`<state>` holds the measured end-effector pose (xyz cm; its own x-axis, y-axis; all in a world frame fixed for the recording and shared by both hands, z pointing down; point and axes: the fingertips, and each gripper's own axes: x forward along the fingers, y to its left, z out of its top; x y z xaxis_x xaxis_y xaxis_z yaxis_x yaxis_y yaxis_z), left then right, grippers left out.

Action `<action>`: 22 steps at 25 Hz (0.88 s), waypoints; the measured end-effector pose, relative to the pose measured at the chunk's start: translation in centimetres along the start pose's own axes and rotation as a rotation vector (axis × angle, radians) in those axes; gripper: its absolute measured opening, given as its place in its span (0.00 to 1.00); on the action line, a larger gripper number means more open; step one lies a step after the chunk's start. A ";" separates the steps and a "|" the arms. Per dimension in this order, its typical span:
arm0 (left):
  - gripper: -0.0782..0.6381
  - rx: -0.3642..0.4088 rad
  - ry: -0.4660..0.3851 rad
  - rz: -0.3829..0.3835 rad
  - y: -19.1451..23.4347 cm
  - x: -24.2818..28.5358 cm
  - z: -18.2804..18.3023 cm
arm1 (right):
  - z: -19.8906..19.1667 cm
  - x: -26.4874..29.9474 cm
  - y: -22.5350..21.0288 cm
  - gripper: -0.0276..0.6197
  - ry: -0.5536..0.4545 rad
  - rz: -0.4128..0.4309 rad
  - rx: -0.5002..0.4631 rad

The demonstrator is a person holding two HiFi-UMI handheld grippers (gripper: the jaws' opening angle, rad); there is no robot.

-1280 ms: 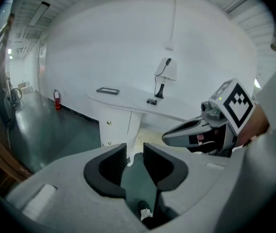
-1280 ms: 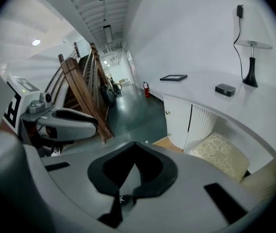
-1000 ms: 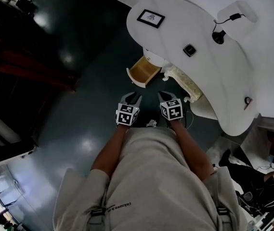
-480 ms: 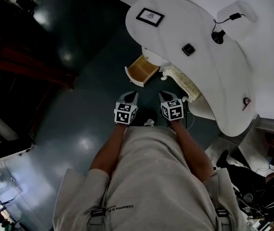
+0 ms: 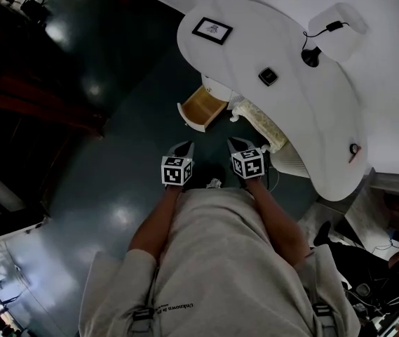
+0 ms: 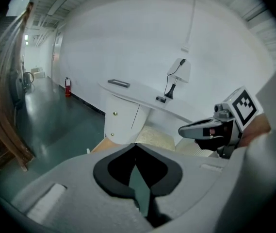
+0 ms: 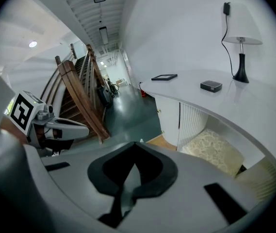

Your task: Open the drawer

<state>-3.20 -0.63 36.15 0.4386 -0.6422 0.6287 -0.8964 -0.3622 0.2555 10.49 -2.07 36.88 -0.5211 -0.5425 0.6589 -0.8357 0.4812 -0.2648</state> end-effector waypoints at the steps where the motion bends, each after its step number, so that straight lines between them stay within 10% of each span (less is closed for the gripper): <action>1: 0.12 -0.003 0.000 0.007 0.1 0.0 0.0 | 0.0 0.0 -0.1 0.06 -0.001 -0.001 0.006; 22: 0.12 0.036 0.015 0.078 0.3 -0.3 -0.3 | -0.6 -0.1 0.0 0.06 -0.027 0.027 0.034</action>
<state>-3.65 -0.31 36.27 0.3658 -0.6593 0.6569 -0.9250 -0.3355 0.1784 10.60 -1.58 37.26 -0.5475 -0.5481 0.6323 -0.8265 0.4723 -0.3063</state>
